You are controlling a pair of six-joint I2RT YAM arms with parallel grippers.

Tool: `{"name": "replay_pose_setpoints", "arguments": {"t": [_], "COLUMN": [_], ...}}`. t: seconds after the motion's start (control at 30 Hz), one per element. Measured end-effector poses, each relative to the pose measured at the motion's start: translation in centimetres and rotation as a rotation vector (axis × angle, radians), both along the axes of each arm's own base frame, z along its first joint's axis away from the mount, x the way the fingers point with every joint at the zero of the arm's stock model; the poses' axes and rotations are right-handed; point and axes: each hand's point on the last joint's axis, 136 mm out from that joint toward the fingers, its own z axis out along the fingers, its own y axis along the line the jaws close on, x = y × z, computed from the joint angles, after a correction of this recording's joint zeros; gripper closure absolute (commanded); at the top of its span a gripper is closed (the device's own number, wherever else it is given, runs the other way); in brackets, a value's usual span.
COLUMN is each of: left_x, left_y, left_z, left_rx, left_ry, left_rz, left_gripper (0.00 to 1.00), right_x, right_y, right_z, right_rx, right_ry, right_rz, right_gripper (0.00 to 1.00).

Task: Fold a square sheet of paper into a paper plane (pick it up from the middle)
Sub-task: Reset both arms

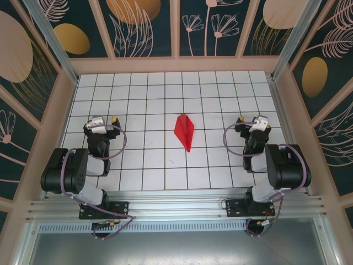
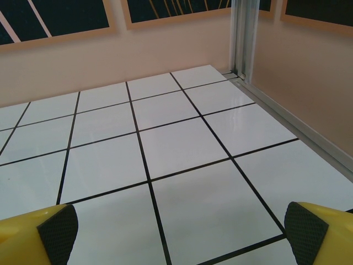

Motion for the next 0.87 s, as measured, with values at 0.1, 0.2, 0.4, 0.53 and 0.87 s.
{"name": "replay_pose_setpoints", "arguments": {"t": [0.1, 0.2, 0.4, 0.53, 0.87], "left_x": [-0.8, -1.0, -0.3, -0.1, 0.1], "left_y": [0.7, 0.9, 0.2, -0.4, -0.7], "left_z": [-0.1, -0.1, 0.3, 0.2, 0.1], "left_rx": [-0.008, -0.012, -0.010, -0.007, -0.002], "left_ry": [-0.014, -0.015, -0.018, -0.014, -0.004], "left_rz": [0.043, 0.056, 0.014, -0.021, -0.040], "left_gripper": [0.01, 0.01, 0.02, 0.01, 0.01], "right_x": [0.0, 0.0, 0.0, 0.0, 0.0], "right_y": [0.0, 0.0, 0.0, 0.0, 0.0], "right_z": [0.0, 0.0, 0.0, 0.0, 0.0], "right_rx": [0.000, 0.000, 0.000, 0.000, 0.000], "right_ry": [0.000, 0.000, 0.000, 0.000, 0.000], "right_rz": [0.000, 0.000, 0.000, 0.000, 0.000], "right_gripper": [0.01, 0.01, 0.01, 0.01, 0.01]}}
